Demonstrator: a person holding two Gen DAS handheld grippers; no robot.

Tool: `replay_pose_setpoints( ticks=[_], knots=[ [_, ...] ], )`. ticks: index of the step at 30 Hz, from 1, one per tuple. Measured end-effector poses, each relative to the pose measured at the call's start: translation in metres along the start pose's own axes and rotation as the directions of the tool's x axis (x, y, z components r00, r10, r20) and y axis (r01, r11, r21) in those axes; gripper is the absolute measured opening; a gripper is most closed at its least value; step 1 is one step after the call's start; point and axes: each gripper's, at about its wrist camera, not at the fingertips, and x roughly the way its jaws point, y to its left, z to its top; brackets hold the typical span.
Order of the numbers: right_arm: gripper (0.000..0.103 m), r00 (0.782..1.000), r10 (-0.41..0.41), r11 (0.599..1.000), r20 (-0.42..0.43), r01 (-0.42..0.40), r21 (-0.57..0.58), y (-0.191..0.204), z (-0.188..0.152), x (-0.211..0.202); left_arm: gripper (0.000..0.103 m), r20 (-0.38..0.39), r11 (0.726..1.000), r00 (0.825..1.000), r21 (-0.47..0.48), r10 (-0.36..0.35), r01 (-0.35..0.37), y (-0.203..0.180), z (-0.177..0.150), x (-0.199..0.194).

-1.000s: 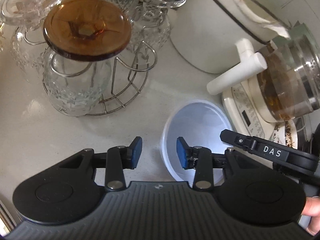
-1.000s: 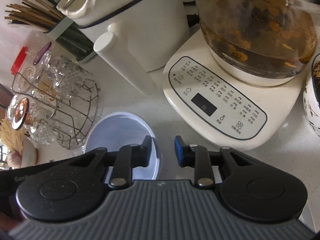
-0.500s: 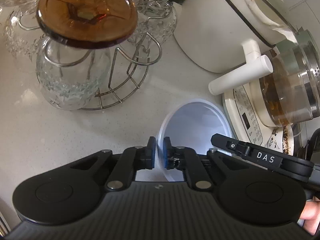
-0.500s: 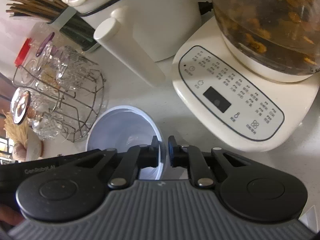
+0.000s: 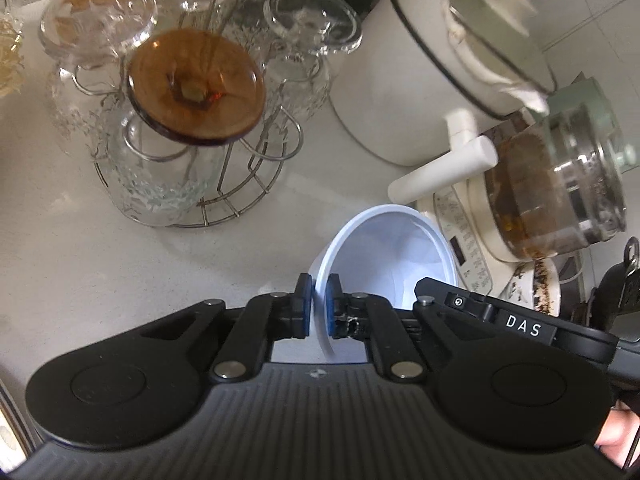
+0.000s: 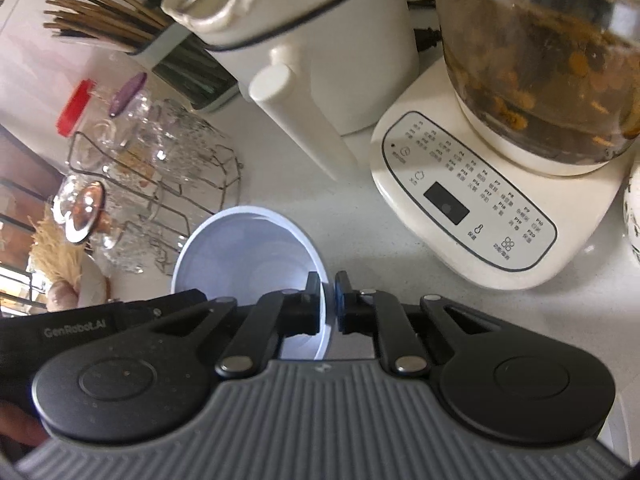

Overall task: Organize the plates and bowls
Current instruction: 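Carry the second plastic bowl with both tools and lower it into the first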

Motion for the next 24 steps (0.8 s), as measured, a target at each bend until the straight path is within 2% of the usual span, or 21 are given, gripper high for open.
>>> replay_pose_setpoints(
  ticks=[4,10,14,24],
  knots=[
    [0.010,1.000,-0.001,1.000,0.014,0.001,-0.007,0.009,0.001,-0.012,0.009,0.017,0.999,0.999,-0.022,-0.027,0.027,0.000,0.001,-0.019],
    [0.010,1.000,-0.005,1.000,0.020,0.005,0.000,0.017,-0.005,-0.024,0.010,0.049,0.998,0.997,-0.005,-0.057,0.057,-0.002,-0.003,-0.042],
    [0.010,1.000,0.018,0.999,0.015,-0.018,0.039,0.022,-0.009,-0.035,0.010,0.071,0.997,0.995,-0.009,-0.077,0.078,0.004,-0.008,-0.058],
    [0.010,0.999,0.010,0.999,0.040,-0.011,0.041,0.046,-0.029,-0.049,0.012,0.116,0.989,0.984,-0.046,-0.137,0.143,0.033,-0.027,-0.086]
  ],
)
